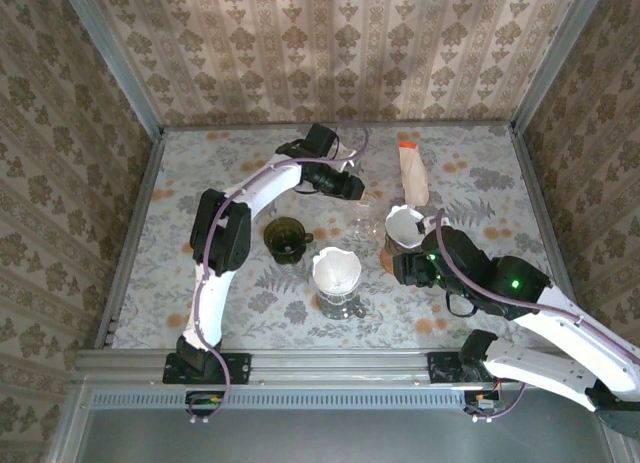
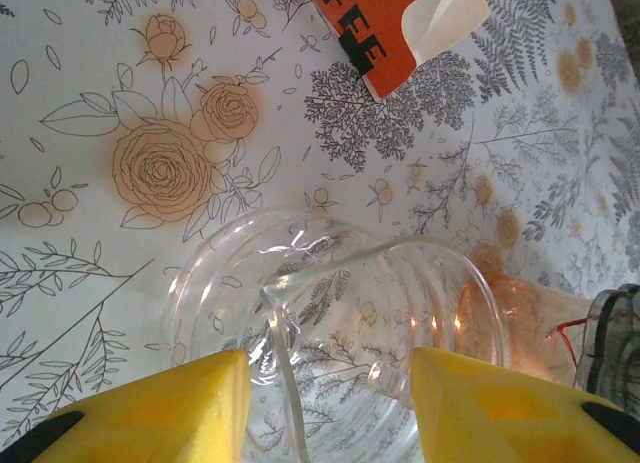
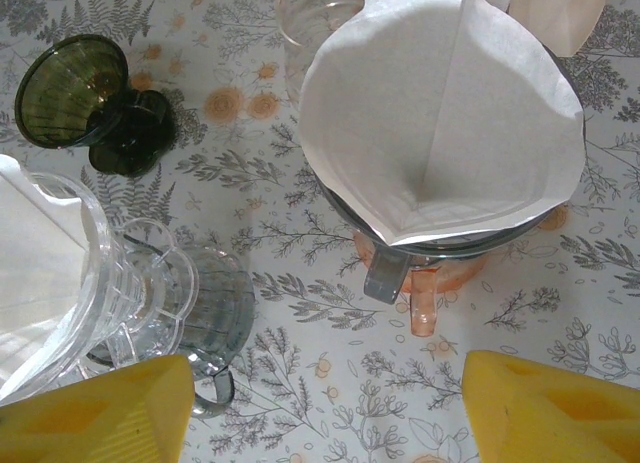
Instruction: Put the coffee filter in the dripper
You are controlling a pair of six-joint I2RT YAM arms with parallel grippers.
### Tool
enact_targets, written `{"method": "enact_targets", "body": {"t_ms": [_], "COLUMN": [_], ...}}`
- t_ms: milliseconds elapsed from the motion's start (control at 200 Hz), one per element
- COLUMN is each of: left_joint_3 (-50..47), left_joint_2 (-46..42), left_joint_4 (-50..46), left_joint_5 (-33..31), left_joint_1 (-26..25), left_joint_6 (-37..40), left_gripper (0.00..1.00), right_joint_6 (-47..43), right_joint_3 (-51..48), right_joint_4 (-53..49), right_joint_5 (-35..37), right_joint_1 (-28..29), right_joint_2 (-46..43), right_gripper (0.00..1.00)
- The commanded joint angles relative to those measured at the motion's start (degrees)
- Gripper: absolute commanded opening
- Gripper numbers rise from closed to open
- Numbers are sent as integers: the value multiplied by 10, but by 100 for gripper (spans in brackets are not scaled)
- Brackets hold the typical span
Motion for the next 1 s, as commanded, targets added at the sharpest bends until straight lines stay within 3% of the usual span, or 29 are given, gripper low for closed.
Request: {"method": "enact_targets", "body": {"t_ms": [0,400,665,995], "left_joint_3": [32,63,65,57], "left_joint_2": [9,25,28,17], "left_joint_4": [-44,-82,-88,-93], "left_joint_5": [-22,-46,-71,-115], "left_joint_1": [-4,-17,-21,-15], "left_joint_6": [34,57,63,64], "left_gripper": [45,29,9,0], "right_joint_6": [7,7,9,9], "right_joint_3": [-11,-22,-27,-32], "right_joint_4": [-2,3,3,5], "right_joint_5": [13,7,5,1], "right_joint_1": [-5,-13,-18,-24], "right_joint_2": [-10,-17,-20,-22], "right_gripper": [73,73,73,73]}}
